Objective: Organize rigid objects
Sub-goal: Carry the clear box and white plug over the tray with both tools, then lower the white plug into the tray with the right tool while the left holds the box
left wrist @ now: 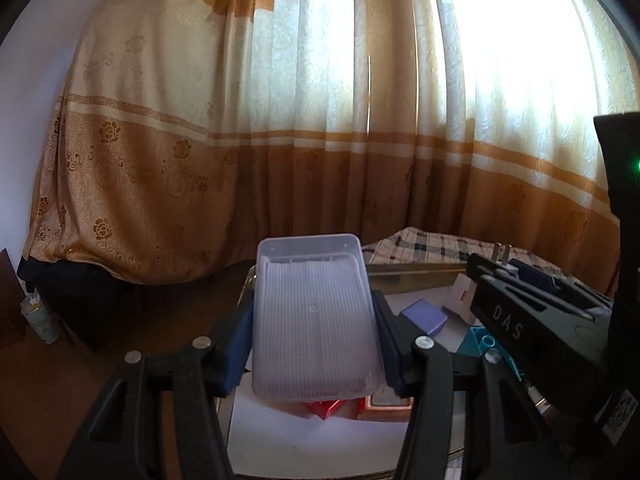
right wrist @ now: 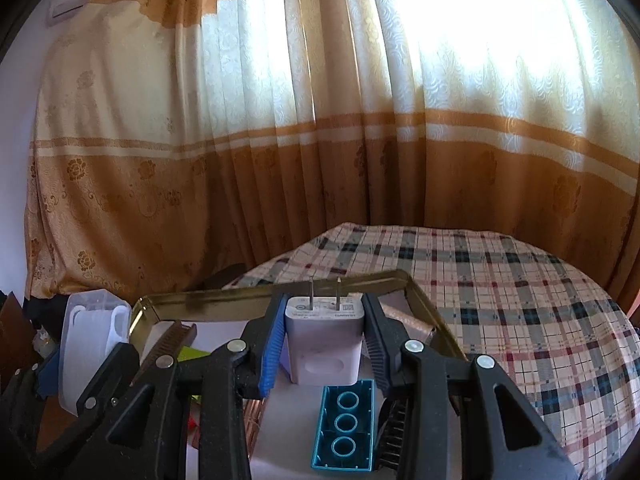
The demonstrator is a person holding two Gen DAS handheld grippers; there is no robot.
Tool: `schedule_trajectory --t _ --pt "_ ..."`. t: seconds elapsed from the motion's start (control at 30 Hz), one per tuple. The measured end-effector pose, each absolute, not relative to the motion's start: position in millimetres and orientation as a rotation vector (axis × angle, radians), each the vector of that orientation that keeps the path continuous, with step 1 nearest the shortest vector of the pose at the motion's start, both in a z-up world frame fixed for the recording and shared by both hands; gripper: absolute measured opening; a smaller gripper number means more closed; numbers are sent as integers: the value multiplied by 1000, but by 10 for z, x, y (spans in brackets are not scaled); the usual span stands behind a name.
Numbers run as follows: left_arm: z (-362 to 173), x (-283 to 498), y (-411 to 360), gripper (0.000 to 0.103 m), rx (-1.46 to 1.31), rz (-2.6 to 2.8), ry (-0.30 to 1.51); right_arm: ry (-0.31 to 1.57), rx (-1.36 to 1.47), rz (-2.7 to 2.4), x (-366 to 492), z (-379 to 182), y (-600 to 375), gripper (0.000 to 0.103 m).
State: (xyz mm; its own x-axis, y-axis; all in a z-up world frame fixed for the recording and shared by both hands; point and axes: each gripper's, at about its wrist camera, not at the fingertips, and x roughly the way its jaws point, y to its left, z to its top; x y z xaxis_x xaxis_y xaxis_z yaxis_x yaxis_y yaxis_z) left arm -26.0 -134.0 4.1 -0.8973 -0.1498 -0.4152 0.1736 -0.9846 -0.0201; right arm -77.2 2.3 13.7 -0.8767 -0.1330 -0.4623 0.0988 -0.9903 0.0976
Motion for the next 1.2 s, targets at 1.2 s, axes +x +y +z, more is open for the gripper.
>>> schedule_trajectory --t 1.2 --pt "-142 -440 -1403 54 854 -2861 127 -43 1058 -2706 -1219 -138 -261 41"
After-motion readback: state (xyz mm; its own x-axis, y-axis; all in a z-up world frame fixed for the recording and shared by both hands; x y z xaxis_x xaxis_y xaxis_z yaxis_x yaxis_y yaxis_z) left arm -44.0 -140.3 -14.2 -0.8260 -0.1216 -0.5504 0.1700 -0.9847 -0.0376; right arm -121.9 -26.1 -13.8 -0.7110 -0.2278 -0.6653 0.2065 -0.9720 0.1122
